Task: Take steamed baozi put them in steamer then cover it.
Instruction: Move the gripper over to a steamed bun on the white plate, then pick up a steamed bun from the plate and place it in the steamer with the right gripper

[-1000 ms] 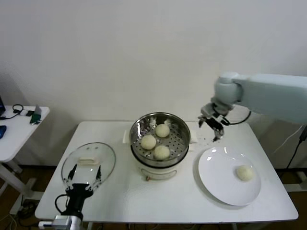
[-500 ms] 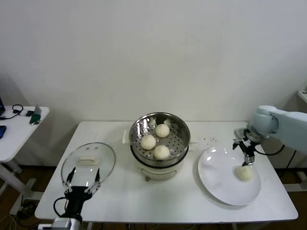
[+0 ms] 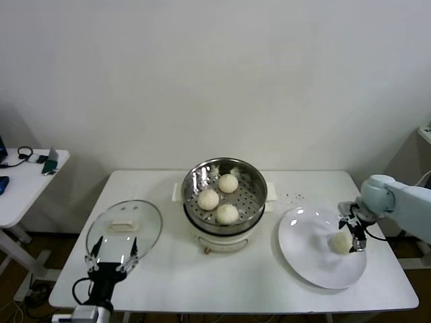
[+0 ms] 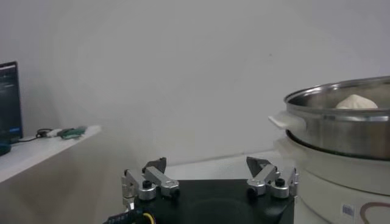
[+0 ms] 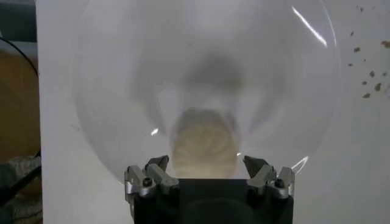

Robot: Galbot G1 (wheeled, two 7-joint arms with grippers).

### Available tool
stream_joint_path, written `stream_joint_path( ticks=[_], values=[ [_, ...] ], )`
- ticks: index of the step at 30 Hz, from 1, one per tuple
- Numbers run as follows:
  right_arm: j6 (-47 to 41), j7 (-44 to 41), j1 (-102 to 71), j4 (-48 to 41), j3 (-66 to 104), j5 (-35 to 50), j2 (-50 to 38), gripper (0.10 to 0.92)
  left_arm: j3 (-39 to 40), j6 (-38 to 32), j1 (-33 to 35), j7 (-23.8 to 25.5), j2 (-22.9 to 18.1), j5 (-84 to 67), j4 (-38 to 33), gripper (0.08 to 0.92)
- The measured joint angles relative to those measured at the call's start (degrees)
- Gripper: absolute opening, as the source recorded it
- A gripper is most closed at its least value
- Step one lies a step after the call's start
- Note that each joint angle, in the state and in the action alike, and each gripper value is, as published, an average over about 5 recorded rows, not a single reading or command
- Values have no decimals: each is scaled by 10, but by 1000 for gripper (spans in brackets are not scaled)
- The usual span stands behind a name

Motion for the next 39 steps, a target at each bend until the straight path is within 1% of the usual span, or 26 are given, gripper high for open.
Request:
stream_joint_path(
  ticks=[12, 19, 25, 32, 39],
  values=[
    [3, -4, -44, -32, 46, -15, 18, 819, -1, 2, -5, -1, 2, 1, 4, 823],
    [1, -5, -51, -35, 54, -8, 18, 727, 0, 3, -7, -1, 2, 1, 5, 823],
    [-4, -5, -40, -29, 46, 8, 12, 688, 1, 3, -8, -1, 1, 0, 3, 823],
    [-16, 1, 22, -16, 2, 53, 16, 679, 4, 1, -8, 0, 1, 0, -3, 823],
    [-32, 11, 145, -6, -81, 151, 45, 684, 13, 1, -12, 5, 2, 1, -6, 823]
  ],
)
